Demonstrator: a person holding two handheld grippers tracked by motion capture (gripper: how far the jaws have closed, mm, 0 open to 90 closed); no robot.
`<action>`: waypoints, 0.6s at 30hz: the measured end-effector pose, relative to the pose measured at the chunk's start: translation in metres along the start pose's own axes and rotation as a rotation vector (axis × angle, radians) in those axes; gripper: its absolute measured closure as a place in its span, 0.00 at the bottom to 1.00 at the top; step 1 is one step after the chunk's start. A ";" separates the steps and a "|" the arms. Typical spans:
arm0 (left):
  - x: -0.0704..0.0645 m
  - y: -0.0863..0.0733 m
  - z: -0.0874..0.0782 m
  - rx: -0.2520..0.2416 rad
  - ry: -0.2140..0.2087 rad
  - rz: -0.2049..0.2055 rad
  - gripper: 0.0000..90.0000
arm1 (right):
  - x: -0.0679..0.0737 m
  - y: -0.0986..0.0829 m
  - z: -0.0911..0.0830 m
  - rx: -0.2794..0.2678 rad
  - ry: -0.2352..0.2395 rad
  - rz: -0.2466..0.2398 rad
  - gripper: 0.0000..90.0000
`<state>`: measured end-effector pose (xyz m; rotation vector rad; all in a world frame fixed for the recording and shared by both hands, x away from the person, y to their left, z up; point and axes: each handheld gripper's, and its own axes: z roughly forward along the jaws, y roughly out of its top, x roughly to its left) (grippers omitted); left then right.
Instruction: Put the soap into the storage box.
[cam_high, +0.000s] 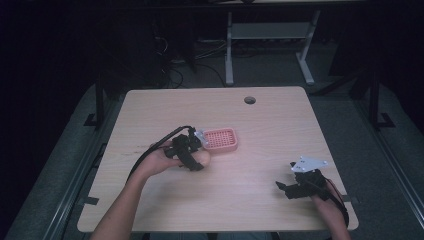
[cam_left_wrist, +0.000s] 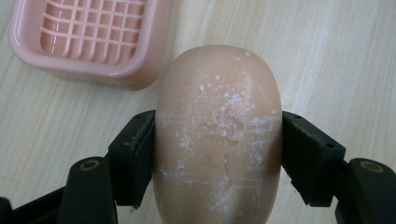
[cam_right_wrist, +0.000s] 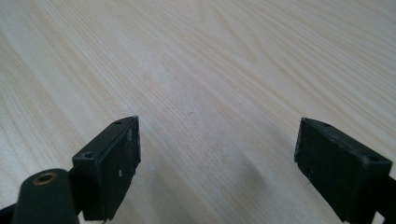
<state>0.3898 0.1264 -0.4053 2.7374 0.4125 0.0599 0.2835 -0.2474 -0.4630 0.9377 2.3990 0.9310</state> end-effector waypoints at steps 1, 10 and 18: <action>0.001 0.001 0.000 0.001 0.000 0.000 0.36 | 0.000 0.000 0.000 0.001 -0.001 0.000 0.15; 0.009 0.011 0.000 0.012 -0.017 0.015 0.36 | -0.001 -0.001 -0.001 -0.002 0.000 0.008 0.15; 0.018 0.018 0.004 0.024 -0.022 0.011 0.36 | -0.002 -0.001 -0.002 -0.011 -0.002 0.014 0.15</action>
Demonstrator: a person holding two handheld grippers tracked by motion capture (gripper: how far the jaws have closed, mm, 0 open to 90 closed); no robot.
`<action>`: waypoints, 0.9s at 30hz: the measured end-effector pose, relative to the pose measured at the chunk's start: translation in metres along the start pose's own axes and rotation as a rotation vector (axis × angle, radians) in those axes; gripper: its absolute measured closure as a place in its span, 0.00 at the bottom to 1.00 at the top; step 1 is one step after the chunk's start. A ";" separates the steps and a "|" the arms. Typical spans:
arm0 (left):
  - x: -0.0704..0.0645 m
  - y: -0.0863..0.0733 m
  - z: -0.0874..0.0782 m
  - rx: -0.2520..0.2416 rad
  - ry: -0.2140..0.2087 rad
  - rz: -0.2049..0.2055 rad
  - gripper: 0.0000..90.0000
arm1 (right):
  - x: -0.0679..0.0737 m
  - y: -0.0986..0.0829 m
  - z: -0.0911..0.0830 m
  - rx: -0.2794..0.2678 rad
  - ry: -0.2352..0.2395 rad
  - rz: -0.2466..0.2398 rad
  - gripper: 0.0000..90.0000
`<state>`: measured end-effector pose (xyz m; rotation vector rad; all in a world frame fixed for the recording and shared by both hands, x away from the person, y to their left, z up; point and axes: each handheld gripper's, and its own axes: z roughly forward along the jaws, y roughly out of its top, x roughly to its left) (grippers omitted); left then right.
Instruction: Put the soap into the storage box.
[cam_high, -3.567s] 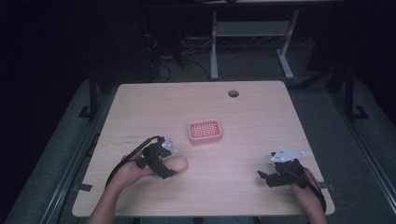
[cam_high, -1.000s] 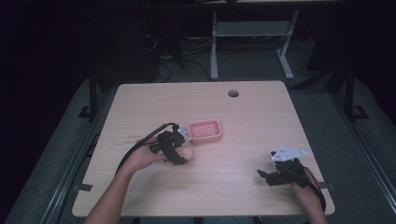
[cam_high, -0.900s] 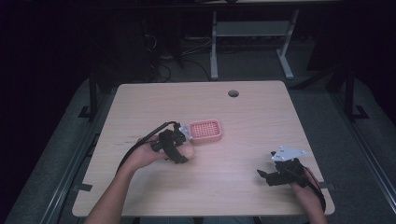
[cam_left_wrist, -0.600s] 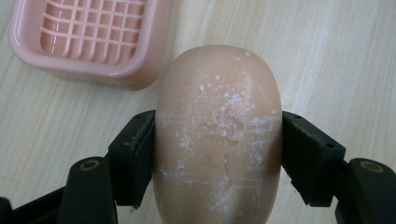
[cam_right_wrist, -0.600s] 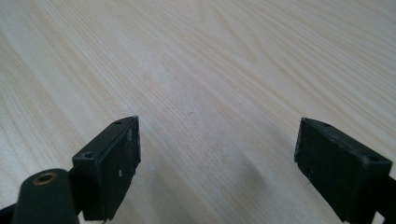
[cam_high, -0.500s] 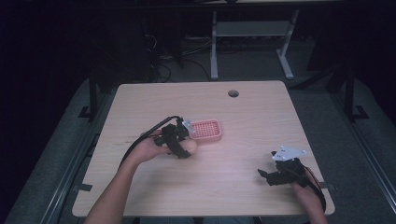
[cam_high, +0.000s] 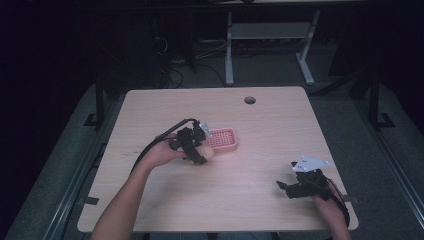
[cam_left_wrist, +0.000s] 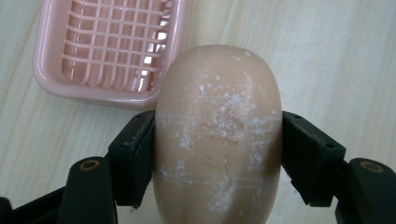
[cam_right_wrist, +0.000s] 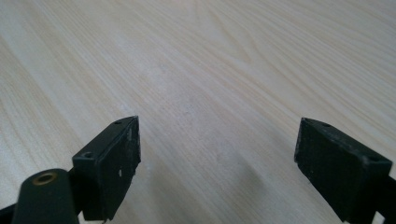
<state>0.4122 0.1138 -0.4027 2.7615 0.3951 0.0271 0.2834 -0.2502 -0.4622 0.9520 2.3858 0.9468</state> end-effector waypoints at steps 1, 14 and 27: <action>0.001 0.001 0.001 0.005 -0.001 0.005 0.36 | -0.001 0.000 -0.001 0.001 -0.001 0.004 0.15; 0.011 0.021 0.003 0.007 -0.018 0.023 0.36 | -0.004 -0.002 -0.004 -0.016 -0.007 0.029 0.15; 0.020 0.035 0.006 0.030 -0.011 0.034 0.36 | -0.006 -0.003 -0.004 -0.019 -0.008 0.038 0.15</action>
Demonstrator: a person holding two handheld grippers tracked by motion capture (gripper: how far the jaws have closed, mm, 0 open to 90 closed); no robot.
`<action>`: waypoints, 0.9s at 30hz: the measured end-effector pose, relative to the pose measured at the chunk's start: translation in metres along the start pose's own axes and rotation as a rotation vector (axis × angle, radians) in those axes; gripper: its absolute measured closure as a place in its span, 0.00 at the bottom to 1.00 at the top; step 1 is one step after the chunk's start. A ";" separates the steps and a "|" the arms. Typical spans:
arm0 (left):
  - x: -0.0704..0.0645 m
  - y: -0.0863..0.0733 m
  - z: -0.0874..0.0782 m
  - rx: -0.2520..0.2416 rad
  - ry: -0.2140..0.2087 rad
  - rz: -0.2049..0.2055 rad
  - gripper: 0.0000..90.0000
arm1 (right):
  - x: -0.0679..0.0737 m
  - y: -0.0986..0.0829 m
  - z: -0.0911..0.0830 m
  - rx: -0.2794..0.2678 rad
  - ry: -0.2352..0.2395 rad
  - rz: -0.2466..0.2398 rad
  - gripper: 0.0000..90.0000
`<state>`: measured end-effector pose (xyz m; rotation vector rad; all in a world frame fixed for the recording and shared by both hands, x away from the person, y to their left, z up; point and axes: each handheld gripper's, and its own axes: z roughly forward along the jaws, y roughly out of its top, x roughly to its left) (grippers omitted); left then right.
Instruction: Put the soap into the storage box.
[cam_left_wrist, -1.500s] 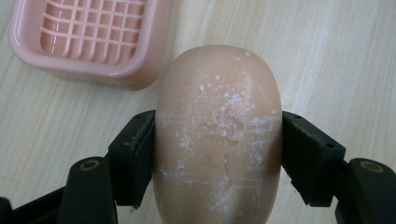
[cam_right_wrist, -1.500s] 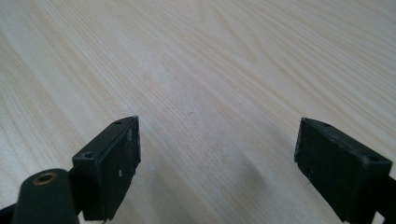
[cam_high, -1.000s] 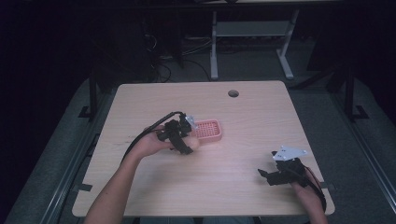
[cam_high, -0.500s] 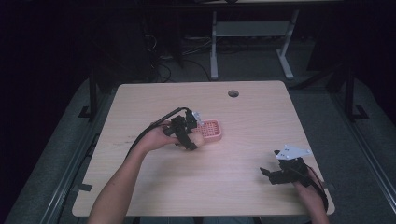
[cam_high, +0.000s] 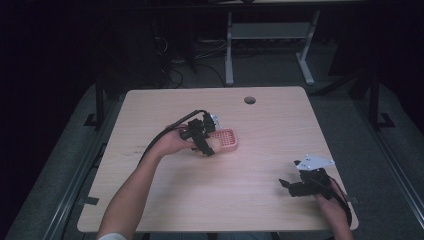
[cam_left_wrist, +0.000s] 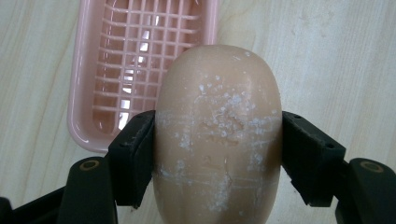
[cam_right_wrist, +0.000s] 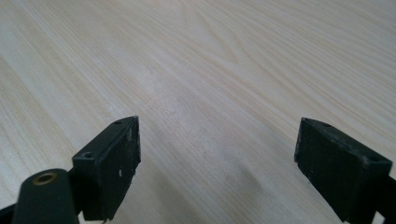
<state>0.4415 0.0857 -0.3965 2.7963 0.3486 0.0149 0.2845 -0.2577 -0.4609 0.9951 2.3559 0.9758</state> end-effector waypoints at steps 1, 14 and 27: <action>0.000 0.001 0.000 -0.001 0.002 -0.003 0.36 | 0.000 0.000 0.000 -0.001 0.000 0.000 0.15; 0.008 0.013 -0.005 -0.005 0.012 0.009 0.36 | -0.002 -0.001 -0.001 -0.002 -0.002 0.004 0.15; 0.018 0.023 -0.008 -0.002 0.026 0.015 0.36 | -0.002 -0.001 -0.001 -0.007 -0.004 0.007 0.15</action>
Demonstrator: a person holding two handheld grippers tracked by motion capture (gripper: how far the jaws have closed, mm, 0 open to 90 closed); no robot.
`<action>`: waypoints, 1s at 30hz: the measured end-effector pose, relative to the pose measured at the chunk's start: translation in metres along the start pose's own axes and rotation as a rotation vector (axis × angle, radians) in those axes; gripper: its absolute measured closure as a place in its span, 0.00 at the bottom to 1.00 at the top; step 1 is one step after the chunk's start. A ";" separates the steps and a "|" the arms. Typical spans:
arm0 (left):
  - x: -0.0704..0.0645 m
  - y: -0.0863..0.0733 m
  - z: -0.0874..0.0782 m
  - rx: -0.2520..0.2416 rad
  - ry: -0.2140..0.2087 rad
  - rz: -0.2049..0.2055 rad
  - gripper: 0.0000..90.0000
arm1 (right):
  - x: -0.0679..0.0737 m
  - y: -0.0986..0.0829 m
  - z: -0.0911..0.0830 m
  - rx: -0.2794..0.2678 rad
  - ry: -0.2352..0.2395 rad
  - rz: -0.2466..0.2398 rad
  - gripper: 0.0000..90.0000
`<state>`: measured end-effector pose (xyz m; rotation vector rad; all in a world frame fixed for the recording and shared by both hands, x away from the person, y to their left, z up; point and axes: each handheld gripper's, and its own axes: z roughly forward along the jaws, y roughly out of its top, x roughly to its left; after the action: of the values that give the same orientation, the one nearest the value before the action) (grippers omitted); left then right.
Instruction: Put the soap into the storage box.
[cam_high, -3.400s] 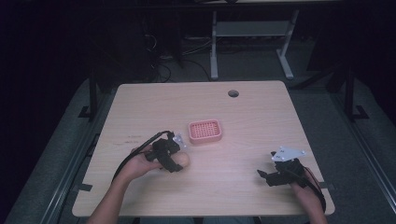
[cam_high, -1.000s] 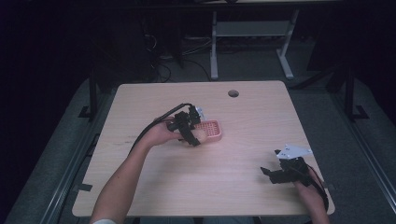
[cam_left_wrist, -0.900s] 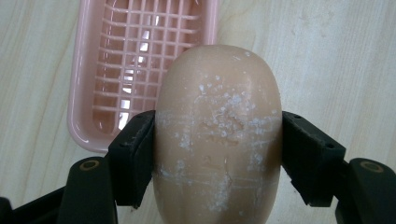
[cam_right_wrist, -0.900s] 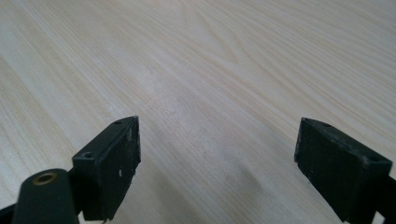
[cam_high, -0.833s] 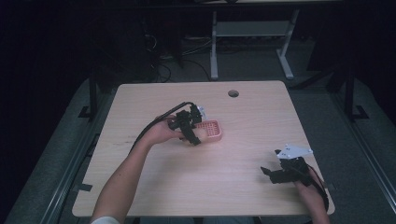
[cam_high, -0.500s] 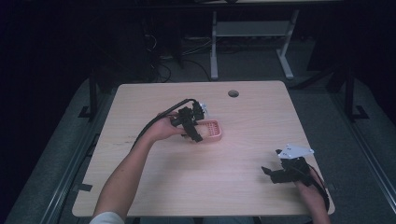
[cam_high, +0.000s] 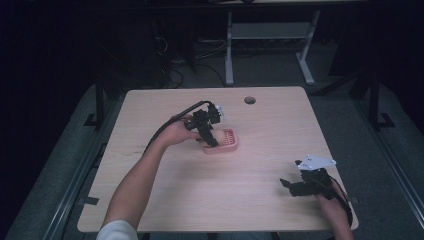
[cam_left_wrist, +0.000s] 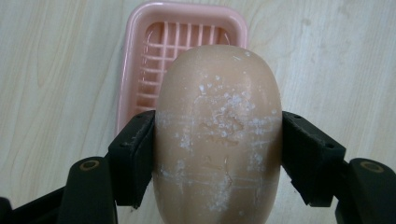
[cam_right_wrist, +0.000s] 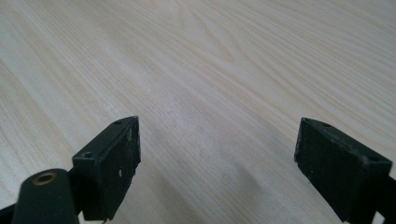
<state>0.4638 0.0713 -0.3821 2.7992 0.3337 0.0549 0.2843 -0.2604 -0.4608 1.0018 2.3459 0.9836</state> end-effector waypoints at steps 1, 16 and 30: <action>0.000 0.001 0.000 0.005 0.004 0.000 0.36 | 0.000 0.000 0.000 0.000 -0.002 -0.001 0.15; 0.015 0.007 0.018 0.026 0.002 -0.041 0.36 | 0.001 0.001 0.001 -0.002 0.004 0.002 0.15; 0.018 0.013 0.035 0.021 -0.007 -0.056 0.35 | 0.001 0.001 0.000 -0.003 0.004 0.008 0.15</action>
<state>0.4868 0.0532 -0.4109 2.8080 0.4124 0.0285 0.2844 -0.2595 -0.4599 1.0095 2.3450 0.9924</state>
